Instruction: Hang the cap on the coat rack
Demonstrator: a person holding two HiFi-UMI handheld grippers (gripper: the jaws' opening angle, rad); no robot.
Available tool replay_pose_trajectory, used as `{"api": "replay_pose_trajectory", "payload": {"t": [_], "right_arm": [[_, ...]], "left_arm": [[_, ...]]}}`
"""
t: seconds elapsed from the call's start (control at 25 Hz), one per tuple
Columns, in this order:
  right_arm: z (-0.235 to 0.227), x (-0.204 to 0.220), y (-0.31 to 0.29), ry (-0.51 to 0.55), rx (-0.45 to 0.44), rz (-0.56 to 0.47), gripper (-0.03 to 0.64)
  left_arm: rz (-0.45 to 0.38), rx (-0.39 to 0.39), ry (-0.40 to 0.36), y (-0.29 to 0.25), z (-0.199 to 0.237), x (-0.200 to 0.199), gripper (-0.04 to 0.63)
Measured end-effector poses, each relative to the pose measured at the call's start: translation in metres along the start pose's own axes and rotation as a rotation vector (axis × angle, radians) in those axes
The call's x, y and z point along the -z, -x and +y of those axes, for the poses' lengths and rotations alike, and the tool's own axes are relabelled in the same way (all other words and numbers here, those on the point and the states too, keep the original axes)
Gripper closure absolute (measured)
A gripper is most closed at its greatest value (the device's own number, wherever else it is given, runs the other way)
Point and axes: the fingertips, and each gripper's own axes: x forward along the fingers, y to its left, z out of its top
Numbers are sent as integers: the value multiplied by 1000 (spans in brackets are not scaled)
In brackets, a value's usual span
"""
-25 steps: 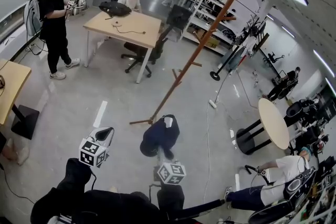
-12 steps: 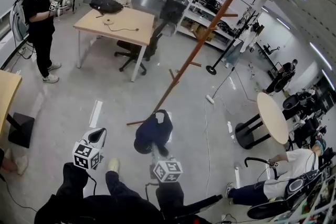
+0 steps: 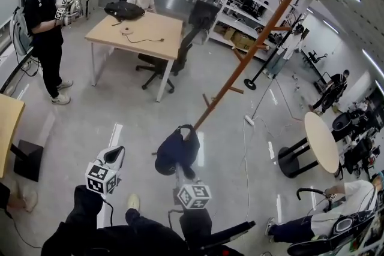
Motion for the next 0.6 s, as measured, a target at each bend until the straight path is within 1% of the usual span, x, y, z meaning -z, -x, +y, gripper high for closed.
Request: {"api": "replay_pose_trajectory", "payload": {"t": [0.24,0.4,0.6], "right_arm": [[-15,-22,-41,2,16,-19,606],[-27,-32,-67,3,39,-35,606],[-36,-40,-84,4,69,-56,606]], "left_arm": [[-8,8,-3,-41,30,-24,594],[-6,30,-3,-70,47,-31,594],[-3,55,-5,-94,60,-36,594]]}}
